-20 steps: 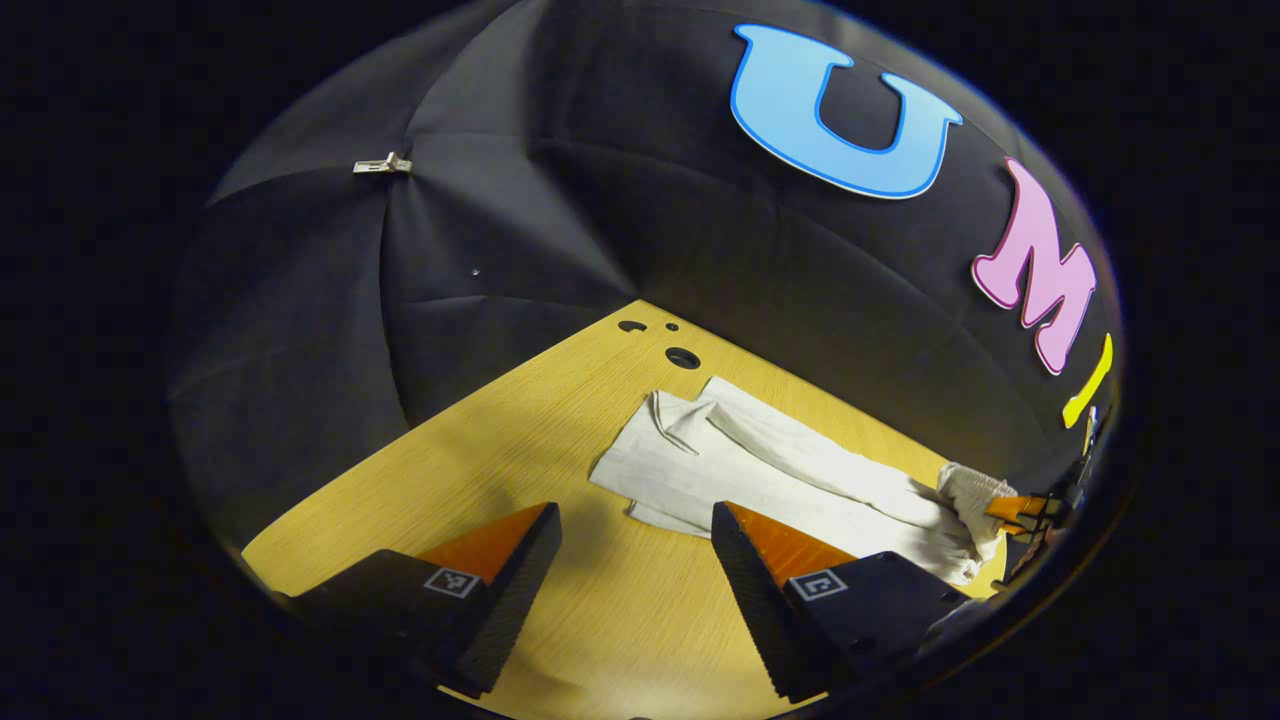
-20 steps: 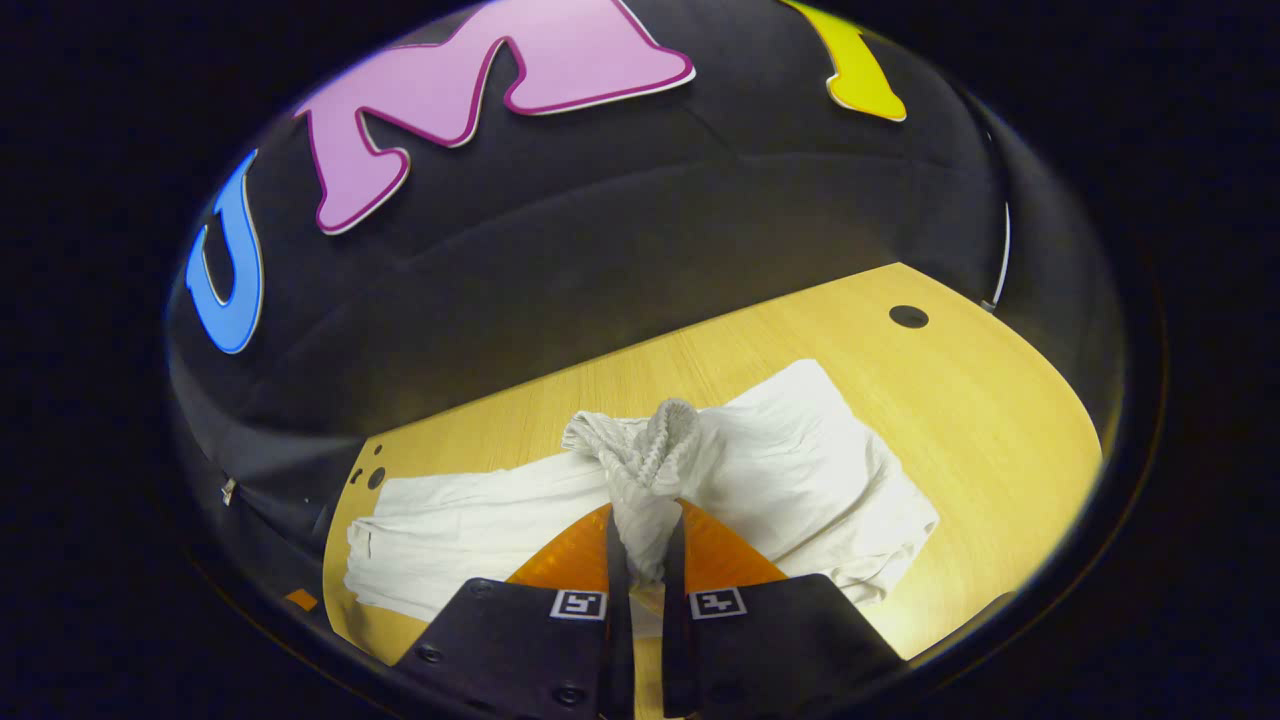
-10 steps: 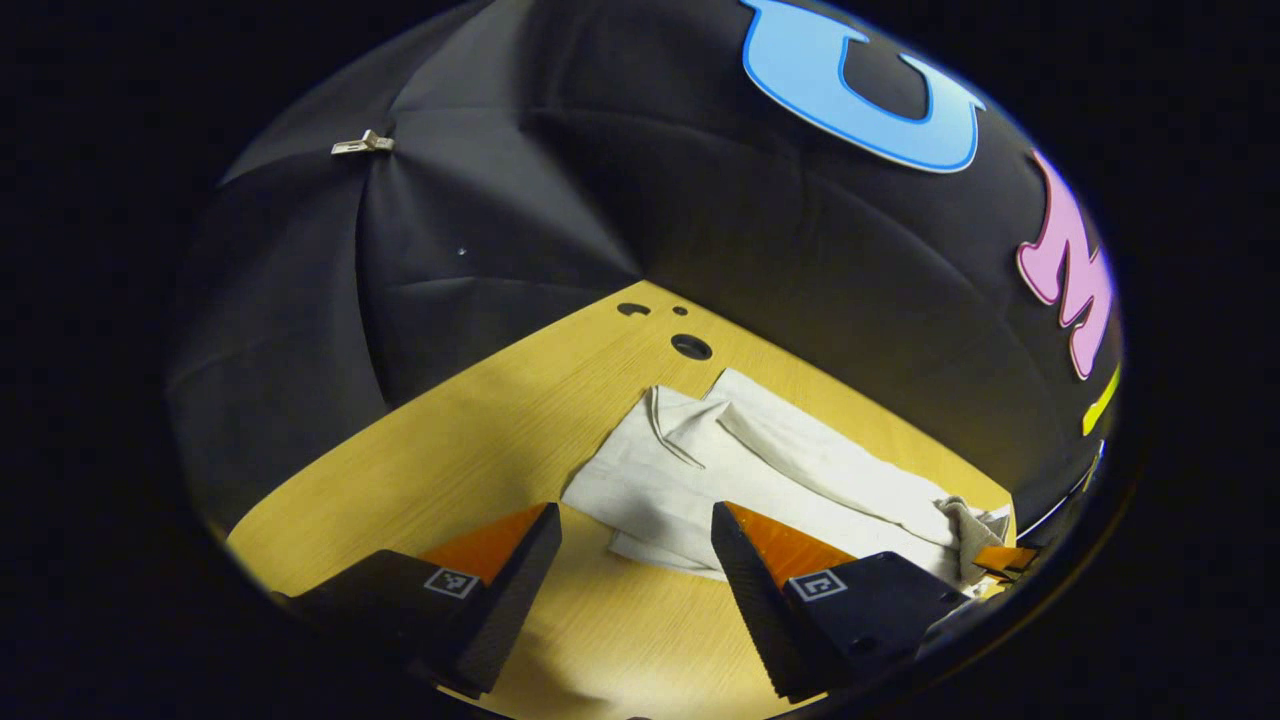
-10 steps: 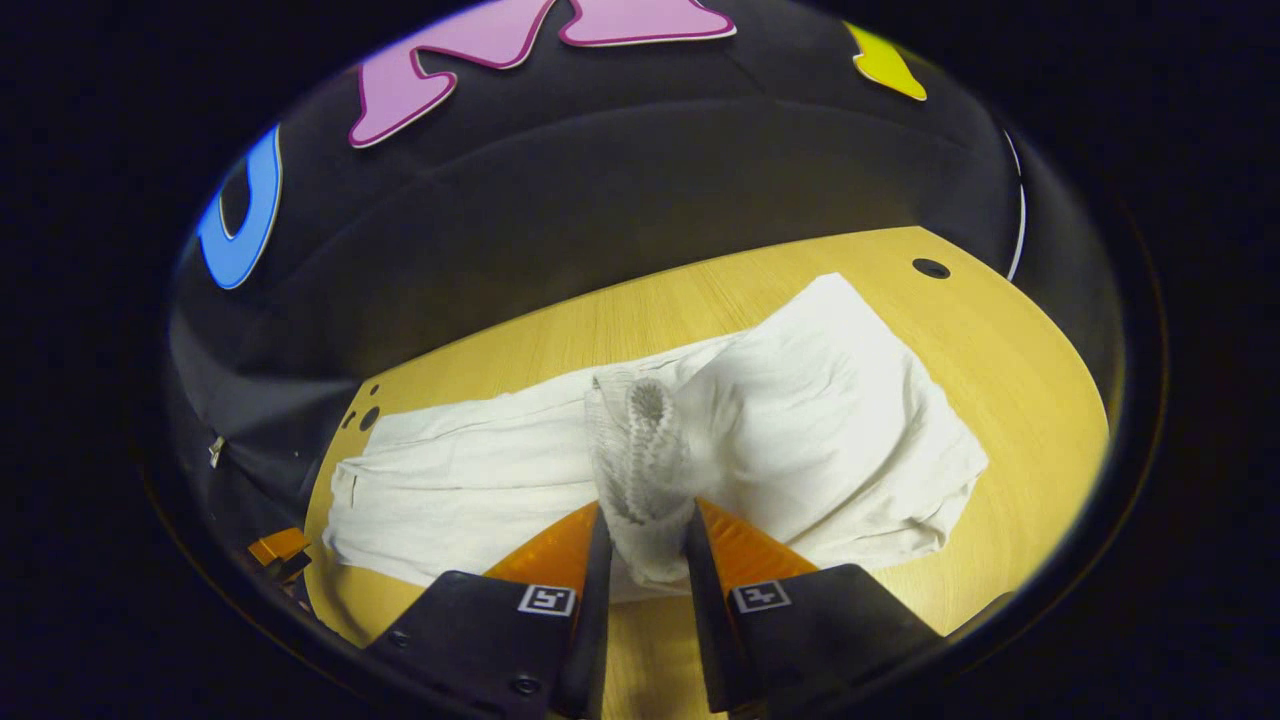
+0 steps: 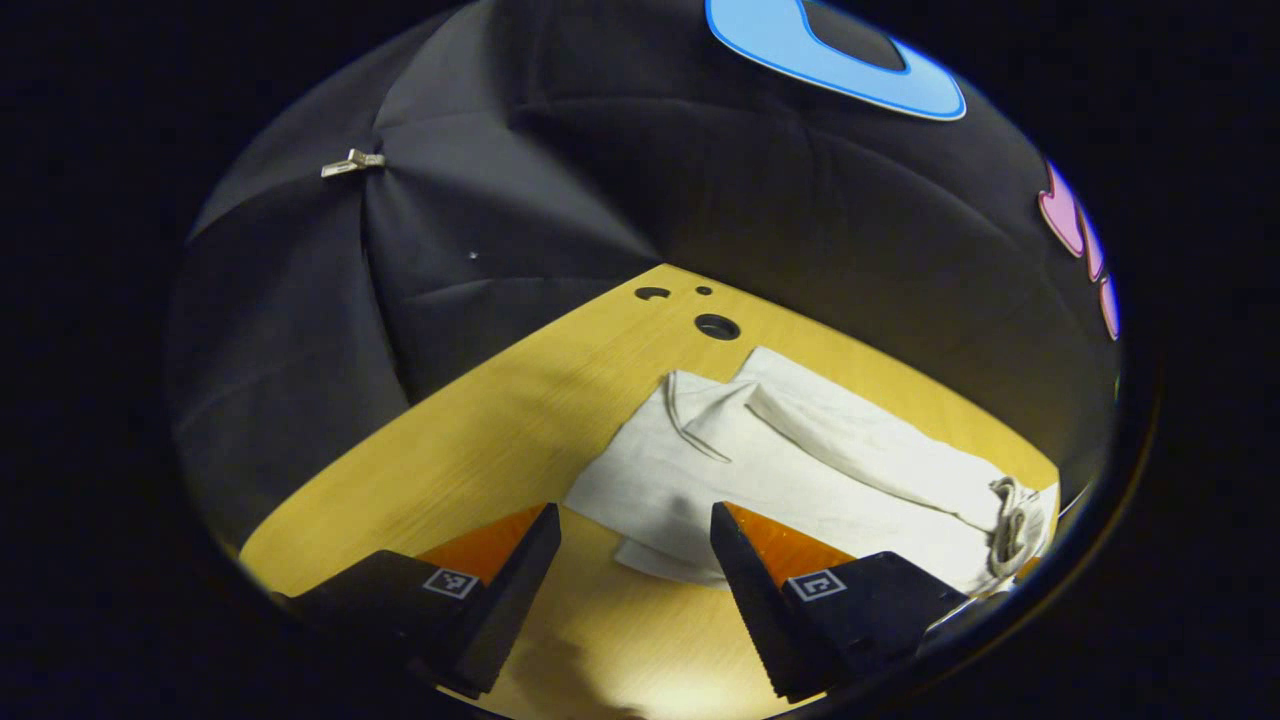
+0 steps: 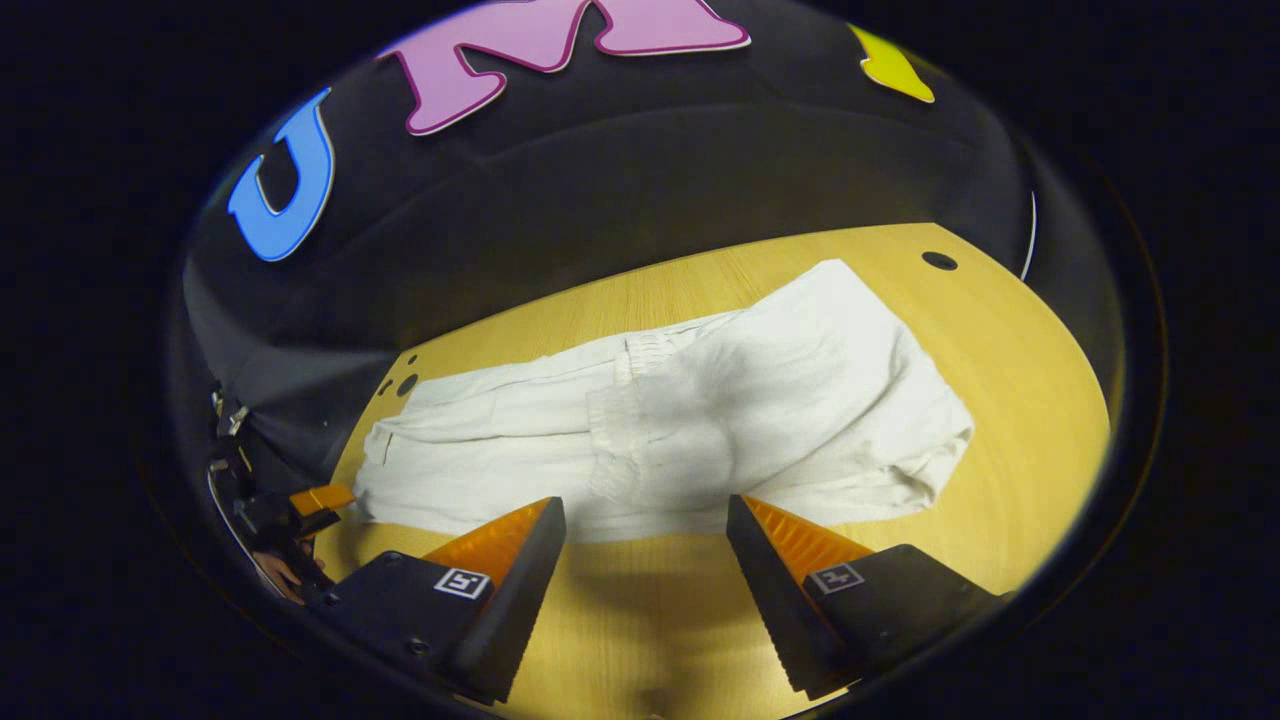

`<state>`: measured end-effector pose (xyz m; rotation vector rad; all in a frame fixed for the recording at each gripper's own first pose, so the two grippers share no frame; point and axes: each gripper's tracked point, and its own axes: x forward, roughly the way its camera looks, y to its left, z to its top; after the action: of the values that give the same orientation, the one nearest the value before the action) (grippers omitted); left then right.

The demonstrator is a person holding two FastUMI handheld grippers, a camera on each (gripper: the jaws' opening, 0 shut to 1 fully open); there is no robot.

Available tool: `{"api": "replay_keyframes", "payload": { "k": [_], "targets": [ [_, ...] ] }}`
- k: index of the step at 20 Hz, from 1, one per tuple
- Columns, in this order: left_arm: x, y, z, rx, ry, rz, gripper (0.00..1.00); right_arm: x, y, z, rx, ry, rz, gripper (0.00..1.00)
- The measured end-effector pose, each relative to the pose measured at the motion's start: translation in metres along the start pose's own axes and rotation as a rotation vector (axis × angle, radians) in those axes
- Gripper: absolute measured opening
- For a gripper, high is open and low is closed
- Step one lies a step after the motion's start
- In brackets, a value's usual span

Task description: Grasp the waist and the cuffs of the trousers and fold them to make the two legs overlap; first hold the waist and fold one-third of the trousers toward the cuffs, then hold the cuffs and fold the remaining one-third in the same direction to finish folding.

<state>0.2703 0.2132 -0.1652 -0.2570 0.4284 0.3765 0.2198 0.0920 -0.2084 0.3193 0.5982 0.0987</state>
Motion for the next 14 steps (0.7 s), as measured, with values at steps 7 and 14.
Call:
{"api": "replay_keyframes", "payload": {
  "k": [7,14],
  "targets": [
    [0.018,-0.012,-0.013,0.066,0.04,0.048,0.97,-0.074,-0.071,0.001,-0.09,-0.099,-0.142,0.99],
    [0.02,-0.026,-0.017,0.132,0.035,0.031,0.87,-0.13,-0.107,-0.002,0.017,-0.162,-0.201,0.99]
  ]
}}
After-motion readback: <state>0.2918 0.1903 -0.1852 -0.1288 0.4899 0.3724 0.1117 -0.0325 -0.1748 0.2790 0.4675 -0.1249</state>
